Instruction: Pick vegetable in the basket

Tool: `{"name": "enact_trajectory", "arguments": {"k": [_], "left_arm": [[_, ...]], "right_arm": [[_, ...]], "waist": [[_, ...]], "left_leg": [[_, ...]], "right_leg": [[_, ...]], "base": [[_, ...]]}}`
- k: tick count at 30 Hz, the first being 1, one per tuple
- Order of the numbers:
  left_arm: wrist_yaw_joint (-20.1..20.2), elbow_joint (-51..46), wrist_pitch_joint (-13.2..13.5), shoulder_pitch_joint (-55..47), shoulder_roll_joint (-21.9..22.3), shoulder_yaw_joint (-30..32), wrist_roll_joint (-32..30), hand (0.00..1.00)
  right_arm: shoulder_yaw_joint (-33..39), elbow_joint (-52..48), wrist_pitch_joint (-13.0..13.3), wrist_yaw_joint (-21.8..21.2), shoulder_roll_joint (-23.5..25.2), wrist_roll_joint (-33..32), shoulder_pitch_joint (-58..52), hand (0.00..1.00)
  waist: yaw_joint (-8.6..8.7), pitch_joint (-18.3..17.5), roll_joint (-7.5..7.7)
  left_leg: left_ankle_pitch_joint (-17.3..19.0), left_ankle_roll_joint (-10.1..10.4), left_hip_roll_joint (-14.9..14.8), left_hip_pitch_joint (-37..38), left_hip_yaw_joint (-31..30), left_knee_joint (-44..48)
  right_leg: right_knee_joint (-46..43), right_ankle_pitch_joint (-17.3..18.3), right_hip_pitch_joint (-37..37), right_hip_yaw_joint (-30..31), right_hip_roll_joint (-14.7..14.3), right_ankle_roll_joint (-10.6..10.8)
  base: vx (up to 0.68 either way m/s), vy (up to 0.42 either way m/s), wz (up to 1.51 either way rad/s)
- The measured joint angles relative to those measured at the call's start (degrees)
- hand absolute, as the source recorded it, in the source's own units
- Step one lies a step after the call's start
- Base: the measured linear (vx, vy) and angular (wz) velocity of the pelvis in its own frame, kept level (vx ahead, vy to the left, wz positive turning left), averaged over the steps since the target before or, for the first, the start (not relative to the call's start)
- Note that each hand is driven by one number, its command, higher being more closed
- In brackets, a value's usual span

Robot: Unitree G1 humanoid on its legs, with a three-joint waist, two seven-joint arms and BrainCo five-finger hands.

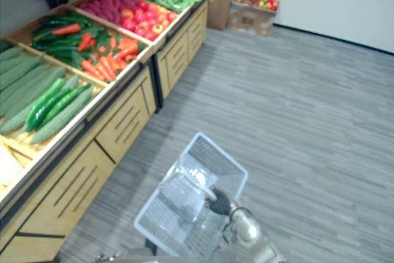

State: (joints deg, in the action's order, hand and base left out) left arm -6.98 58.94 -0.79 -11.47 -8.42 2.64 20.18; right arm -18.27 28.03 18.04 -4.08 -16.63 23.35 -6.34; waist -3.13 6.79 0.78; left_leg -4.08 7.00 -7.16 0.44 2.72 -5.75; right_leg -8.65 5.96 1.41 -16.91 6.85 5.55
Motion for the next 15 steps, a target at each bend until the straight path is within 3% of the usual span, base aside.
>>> {"name": "enact_trajectory", "arguments": {"k": [2,5,7,13,15], "left_arm": [[0.0,0.0,0.1,0.1,0.0,0.0,0.0,0.0],[0.0,0.1,0.5,0.4,0.3,0.1,-0.3,0.0],[-0.2,0.2,1.4,0.5,0.5,0.6,-1.2,0.0],[-1.9,0.2,5.3,2.8,0.3,2.4,-4.9,0.0],[-1.9,0.2,5.6,3.3,0.3,2.3,-5.4,0.0]], "right_arm": [[1.2,6.0,0.0,1.1,1.7,-1.6,0.4,1.0],[6.4,14.5,-0.4,6.7,5.4,-3.6,0.4,1.0],[12.1,18.6,-0.7,12.4,7.1,-3.6,0.6,1.0],[24.2,24.8,-4.0,24.4,8.2,-3.7,1.7,1.0],[24.5,24.8,-4.5,25.0,7.9,-3.6,1.8,1.0]], "waist": [[0.0,0.0,0.0],[0.14,-0.3,-0.4],[1.35,-0.7,-1.0],[1.83,-1.4,-1.91],[2.2,-1.4,-1.79]], "left_leg": [[0.1,0.1,0.1,0.7,-0.1,0.0],[0.3,0.1,0.3,1.0,-0.1,-0.1],[0.5,-0.3,0.7,1.2,0.1,-0.1],[1.2,-0.7,1.5,2.8,1.9,-0.1],[1.3,-0.8,1.6,2.8,2.0,-0.1]], "right_leg": [[0.6,-0.1,-1.1,-0.3,0.0,0.1],[0.9,-0.1,-1.7,-0.6,0.2,0.2],[1.0,-0.2,-1.8,-0.4,0.5,0.4],[2.6,-0.9,-3.2,1.2,0.9,1.4],[2.8,-0.9,-3.2,1.3,1.0,1.5]], "base": [[0.01,0.003,0.07],[0.01,0.011,0.04],[0.02,0.034,-0.01],[0.03,0.034,-0.13],[0.02,0.016,-0.03]]}}
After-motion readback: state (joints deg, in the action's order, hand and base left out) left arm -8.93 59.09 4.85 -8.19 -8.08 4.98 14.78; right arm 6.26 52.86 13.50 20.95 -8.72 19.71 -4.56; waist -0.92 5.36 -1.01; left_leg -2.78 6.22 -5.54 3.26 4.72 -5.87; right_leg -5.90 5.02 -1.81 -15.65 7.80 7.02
